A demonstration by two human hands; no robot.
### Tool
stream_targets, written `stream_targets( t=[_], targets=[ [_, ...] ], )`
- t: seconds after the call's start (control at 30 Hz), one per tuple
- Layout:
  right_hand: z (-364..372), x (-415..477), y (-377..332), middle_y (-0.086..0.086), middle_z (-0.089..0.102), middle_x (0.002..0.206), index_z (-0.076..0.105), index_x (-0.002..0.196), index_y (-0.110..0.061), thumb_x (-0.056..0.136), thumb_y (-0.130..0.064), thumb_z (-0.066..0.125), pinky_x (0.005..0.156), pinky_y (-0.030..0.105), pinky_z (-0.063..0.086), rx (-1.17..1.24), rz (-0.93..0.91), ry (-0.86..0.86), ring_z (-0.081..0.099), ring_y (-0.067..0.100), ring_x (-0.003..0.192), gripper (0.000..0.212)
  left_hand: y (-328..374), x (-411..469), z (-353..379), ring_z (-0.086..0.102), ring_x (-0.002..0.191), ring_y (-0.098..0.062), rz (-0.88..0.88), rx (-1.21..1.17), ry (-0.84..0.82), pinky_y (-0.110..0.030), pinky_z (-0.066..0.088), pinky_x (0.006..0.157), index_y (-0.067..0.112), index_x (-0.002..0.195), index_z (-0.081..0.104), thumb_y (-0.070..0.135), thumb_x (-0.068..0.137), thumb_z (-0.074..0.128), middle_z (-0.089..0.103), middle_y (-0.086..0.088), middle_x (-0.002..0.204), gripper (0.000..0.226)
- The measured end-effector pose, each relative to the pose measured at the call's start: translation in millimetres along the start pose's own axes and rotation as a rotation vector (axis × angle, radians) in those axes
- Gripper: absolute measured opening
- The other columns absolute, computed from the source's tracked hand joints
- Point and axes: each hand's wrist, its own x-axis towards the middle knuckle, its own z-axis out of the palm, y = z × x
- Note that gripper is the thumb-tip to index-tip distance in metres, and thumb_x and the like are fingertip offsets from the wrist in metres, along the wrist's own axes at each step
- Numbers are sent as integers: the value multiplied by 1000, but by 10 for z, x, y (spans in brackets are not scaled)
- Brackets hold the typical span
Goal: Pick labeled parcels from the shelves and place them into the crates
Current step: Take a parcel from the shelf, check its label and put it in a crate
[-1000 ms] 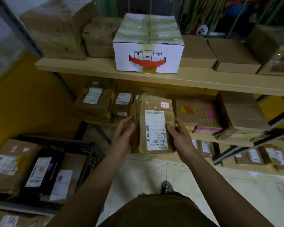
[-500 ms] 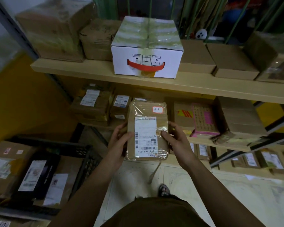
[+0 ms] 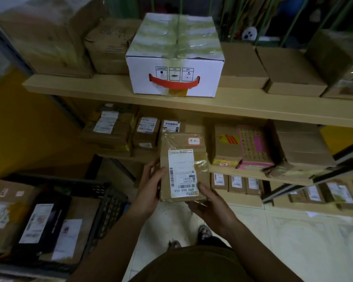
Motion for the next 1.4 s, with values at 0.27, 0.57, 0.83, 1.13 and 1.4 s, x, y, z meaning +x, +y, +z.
stream_targets(
  t=[0.27,0.57,0.83,1.13,1.4],
  targets=[
    [201,255,-57,12,69,129,64,131,-10,90,-14,71,105,39,49,398,-65,93,65,25,121,42,-40,411,380,73,106,-23,-57,92,-18,-44,60,85,25,132,56,25,96,67,74,-2,118,38],
    [176,1062,-522,11,74,108,68,124,-2,85,-14,79,75,30,58,456,-90,390,71,22,92,43,104,1380,561,62,105,-5,20,766,-166,-19,49,82,29,137,54,40,109,37,62,16,118,34],
    [192,1475,-493,11,68,117,50,128,-9,73,-17,91,82,38,59,366,-96,528,69,25,97,68,-77,1749,304,-10,156,-31,47,1661,-320,-58,9,125,29,162,5,35,97,55,-9,-4,170,82],
    [-87,1609,-422,11,72,120,64,125,-11,80,-24,85,79,37,62,335,-27,489,69,25,104,51,-53,1692,202,-12,156,-28,107,1676,-340,-51,13,126,22,163,7,17,96,60,-15,-5,169,86],
    [-166,1978,-601,10,71,107,68,95,-17,78,-49,84,75,41,64,54,136,617,71,31,93,40,-26,1711,232,-17,155,-29,43,1762,-384,-53,17,125,21,162,-1,3,91,61,-23,-4,167,96]
  ],
)
